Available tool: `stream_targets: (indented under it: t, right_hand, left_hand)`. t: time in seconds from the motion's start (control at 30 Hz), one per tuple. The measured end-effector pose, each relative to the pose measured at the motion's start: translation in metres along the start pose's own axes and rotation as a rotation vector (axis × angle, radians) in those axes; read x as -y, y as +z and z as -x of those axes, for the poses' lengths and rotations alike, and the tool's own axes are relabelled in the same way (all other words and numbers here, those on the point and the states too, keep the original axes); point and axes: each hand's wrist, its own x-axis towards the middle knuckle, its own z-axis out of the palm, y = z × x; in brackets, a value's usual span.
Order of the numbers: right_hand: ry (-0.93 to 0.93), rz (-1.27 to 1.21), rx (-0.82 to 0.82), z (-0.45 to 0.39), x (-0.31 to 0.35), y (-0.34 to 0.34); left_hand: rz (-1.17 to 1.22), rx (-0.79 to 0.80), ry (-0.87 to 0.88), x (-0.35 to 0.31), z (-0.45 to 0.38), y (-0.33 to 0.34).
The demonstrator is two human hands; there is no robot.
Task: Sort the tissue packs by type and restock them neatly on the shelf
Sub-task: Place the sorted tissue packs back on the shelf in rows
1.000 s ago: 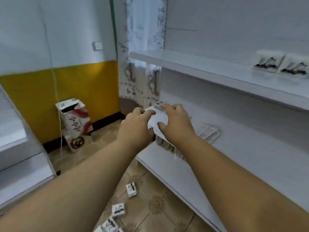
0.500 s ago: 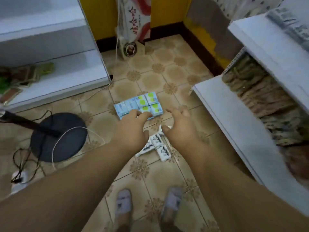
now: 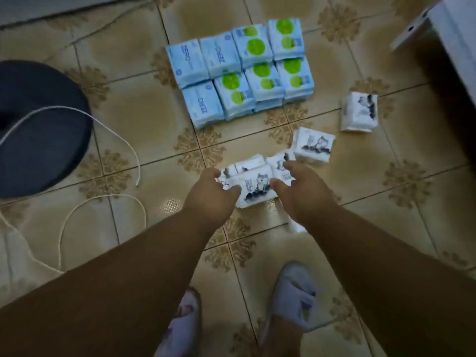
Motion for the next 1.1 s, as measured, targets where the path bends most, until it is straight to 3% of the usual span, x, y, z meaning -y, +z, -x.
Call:
stream_targets:
  t: [0.1,0.27,0.4,0.63,0.87,1.1]
  right_hand:
    - [0.08,-0.002,0.064,-0.043,-0.029,0.043]
    - [0.088,-0.133,0.068,-0.039,-0.034,0.085]
    - [0.118,-0.305,0.152,-0.018,-0.02,0.119]
    - [-0.044,0.049,0.134,-0.059,-0.022,0.17]
    - [-0.065,0.382,-0.082,-0.083,-0.032,0.2]
    - [0.154,-0.463,0.127,-0.058,-0.004,0.18]
  left_hand:
    - [0.237,0.02,-0.167,0.037,-0.046,0.039]
    - [0.468,0.079,-0.212,0.071,-0.053,0.052]
    - [0.686,-0.101,-0.306,0.107,-0.046,0.026]
    - [0.657,-0.466,-0.273,0.169,-0.088,0.006]
    - [0.714,-0.228,-0.28,0.203,-0.116,0.009]
    - [0.755,-0.136,-0.271,0.209,-0.089,-0.022]
